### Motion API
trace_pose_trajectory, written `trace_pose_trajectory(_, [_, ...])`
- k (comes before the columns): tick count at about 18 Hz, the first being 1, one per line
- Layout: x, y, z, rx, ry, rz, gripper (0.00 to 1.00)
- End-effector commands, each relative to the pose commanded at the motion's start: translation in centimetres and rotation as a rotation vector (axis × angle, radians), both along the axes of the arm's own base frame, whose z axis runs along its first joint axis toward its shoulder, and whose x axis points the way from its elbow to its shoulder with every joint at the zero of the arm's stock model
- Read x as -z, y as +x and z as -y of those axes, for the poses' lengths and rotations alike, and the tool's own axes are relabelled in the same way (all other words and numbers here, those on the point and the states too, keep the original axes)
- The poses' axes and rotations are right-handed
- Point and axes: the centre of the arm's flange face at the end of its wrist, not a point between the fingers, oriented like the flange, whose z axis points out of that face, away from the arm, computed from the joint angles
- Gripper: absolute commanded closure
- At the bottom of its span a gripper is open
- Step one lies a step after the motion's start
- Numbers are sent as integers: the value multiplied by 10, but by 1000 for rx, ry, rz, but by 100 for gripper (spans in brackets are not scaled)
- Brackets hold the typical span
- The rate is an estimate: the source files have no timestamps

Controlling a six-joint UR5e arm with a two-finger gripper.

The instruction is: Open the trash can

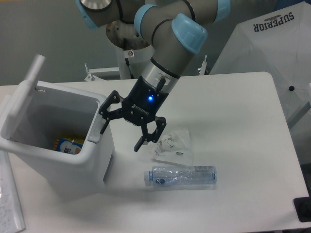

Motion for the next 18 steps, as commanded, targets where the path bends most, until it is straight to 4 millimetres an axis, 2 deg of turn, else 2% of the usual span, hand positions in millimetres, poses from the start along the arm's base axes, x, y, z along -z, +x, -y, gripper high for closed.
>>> trace_pose_trajectory(4, [-34, -9, 1, -10, 42, -57, 0])
trace_pose_trajectory(7, [-69, -31, 4, -36, 83, -115, 0])
trace_pose_trajectory(10, [-83, -58, 7, -55, 104, -160, 0])
trace_pose_trajectory(12, [-82, -71, 11, -42, 107, -200, 0])
trace_pose_trajectory(15, [-67, -96, 25, -45, 46, -289, 0])
trace_pose_trajectory(18, [-31, -126, 39, -40, -110, -399, 0])
